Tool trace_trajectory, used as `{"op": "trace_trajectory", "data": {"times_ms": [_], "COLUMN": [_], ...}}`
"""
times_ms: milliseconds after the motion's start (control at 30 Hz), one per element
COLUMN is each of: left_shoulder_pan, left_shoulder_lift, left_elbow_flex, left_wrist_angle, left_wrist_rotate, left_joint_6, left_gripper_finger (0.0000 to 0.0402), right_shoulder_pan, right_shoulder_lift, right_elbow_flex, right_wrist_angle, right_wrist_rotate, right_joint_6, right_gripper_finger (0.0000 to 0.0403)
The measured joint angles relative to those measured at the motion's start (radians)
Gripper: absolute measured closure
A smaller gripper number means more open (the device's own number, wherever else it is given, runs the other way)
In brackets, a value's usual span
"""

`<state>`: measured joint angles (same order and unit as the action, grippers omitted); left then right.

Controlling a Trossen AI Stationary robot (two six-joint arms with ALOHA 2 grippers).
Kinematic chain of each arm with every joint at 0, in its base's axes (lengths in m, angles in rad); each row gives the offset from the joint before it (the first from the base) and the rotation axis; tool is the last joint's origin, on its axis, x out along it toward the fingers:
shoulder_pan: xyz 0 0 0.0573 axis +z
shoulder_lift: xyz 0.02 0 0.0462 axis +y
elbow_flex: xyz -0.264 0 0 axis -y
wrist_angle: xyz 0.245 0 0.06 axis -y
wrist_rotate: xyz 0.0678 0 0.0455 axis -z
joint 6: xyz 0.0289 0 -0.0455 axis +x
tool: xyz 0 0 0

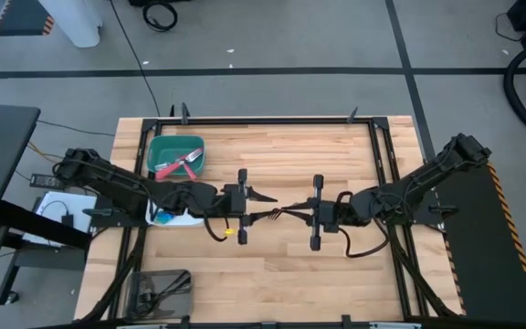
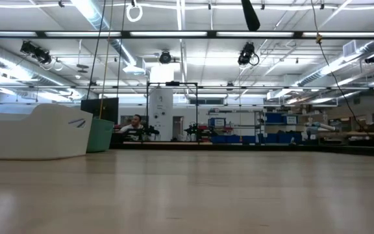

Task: Sort silverware by color (type)
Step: Put the black fork into the black bin

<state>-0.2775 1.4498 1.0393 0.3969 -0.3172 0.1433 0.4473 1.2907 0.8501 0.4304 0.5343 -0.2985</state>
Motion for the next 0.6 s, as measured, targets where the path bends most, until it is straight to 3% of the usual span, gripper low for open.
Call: {"op": "trace_trajectory", "data": {"times_ms": [600], "left_shoulder_pan": [0.019], "left_shoulder_lift": [0.0], "left_elbow_flex": [0.0], "left_wrist_angle": [0.064], "left_wrist_rotate": [0.062], "left_joint_6": [0.048], "left_gripper_finger": [0.0272], "right_shoulder_pan": [-0.064], "right_shoulder_lift": [0.0], "right_elbow_flex": [0.0], "right_wrist_angle": [-0.042], "right_wrist_rotate": [-0.04], "right_joint_6": [0.068], "right_gripper_finger": [0.0399]}}
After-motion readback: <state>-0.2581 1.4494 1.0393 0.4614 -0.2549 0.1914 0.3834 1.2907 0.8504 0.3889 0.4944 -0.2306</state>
